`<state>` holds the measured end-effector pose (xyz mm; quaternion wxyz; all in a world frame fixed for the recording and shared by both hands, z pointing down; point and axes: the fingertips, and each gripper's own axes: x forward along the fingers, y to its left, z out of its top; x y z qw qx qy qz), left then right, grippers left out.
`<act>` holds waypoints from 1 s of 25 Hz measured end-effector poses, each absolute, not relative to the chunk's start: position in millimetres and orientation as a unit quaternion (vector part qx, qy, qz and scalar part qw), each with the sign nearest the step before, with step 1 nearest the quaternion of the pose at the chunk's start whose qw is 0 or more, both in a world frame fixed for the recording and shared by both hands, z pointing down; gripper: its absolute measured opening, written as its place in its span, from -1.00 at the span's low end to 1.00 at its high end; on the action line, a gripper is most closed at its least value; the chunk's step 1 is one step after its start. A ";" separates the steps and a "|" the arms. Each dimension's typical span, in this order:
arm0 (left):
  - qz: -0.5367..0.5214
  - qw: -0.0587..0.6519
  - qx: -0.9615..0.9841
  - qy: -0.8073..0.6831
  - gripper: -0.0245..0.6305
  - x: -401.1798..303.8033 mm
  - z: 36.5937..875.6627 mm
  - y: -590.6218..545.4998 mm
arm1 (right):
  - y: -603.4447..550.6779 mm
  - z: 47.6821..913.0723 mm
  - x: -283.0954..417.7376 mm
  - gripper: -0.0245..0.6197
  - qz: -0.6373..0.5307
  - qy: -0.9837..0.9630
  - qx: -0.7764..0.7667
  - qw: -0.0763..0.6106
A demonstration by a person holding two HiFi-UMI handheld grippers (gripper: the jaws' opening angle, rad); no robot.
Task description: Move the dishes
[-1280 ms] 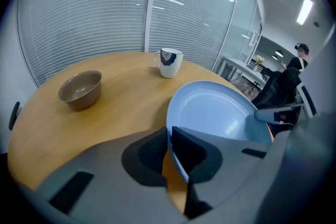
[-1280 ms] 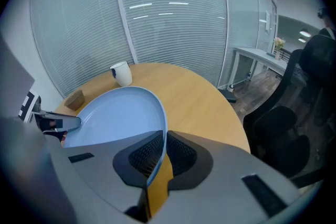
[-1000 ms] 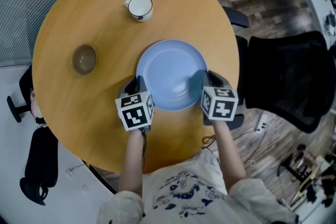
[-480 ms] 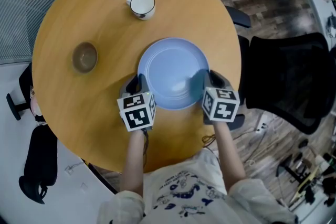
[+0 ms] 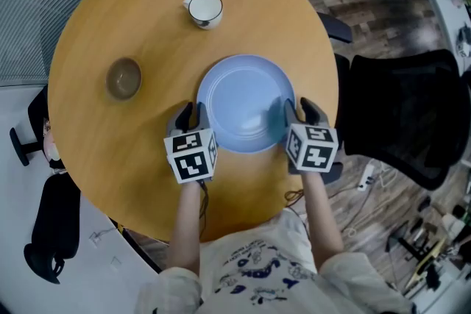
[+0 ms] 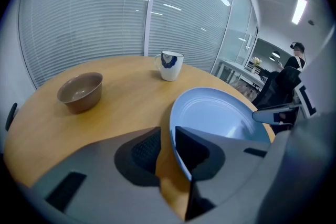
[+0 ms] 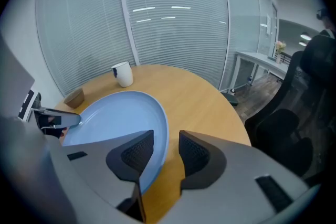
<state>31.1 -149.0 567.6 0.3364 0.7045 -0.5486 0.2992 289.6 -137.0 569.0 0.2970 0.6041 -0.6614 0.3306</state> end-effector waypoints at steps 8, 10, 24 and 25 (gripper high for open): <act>0.274 0.317 0.713 -0.562 -0.72 19.6 533.6 -151.4 | -146.7 533.0 284.9 -0.51 0.303 -0.677 0.614 0.269; 0.269 0.314 0.715 -0.564 -0.72 16.9 524.2 -150.8 | -150.5 520.4 278.4 -0.51 0.288 -0.690 0.612 0.259; 0.195 0.264 0.741 -0.585 -0.80 1.6 445.1 -145.5 | -184.1 427.9 216.2 -0.37 0.190 -0.776 0.567 0.201; 0.191 0.259 0.743 -0.587 -0.82 0.1 439.8 -145.3 | -187.6 422.3 211.4 -0.37 0.183 -0.781 0.563 0.198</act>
